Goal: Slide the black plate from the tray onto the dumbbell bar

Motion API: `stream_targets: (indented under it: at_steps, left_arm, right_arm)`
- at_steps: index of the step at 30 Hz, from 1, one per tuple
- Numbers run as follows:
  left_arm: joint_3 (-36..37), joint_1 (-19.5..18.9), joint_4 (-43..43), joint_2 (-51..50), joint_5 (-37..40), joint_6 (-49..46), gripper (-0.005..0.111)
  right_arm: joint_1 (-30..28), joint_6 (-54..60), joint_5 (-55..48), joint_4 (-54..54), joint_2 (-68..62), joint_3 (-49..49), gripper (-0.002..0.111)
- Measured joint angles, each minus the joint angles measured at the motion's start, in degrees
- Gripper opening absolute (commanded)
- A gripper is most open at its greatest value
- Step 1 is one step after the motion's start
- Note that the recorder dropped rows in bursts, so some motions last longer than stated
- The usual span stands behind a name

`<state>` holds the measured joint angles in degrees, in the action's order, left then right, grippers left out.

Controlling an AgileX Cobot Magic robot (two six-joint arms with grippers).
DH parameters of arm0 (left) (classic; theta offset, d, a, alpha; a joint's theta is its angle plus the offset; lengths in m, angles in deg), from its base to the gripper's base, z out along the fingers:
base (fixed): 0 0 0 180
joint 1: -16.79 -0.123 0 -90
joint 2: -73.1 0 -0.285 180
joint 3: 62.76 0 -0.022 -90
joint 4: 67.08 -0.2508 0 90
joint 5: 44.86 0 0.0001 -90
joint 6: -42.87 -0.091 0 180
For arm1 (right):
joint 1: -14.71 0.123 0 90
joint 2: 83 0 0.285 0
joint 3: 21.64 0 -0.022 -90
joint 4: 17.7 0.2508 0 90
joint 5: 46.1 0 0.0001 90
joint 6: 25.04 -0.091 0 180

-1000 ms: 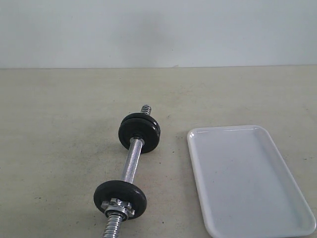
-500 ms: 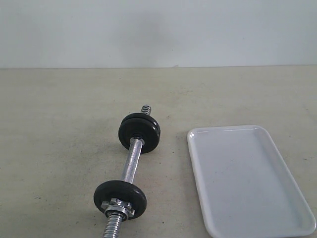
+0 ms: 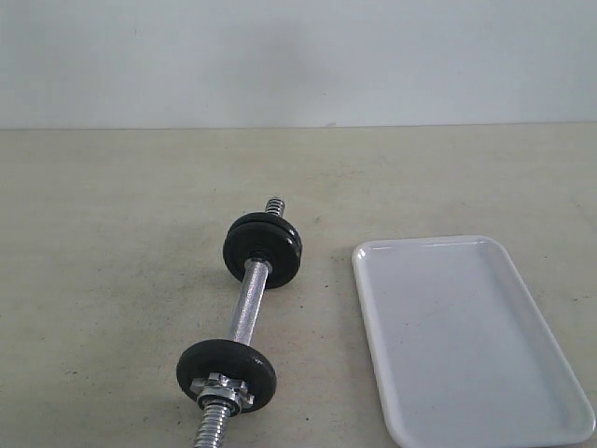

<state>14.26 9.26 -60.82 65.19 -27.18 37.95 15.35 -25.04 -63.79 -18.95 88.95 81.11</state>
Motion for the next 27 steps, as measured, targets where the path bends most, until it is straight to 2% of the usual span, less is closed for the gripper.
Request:
stream_targets:
  at_steps: [16,27]
  left_arm:
    - [0.0,5.1,0.4,0.0,0.3,-2.9,0.004]
    - [0.0,5.5,0.4,0.0,0.3,-3.7,0.004]
  right_arm:
    - [0.0,0.0,0.0,0.0,0.0,0.0,0.003]
    - [0.0,0.0,0.0,0.0,0.0,0.0,0.003]
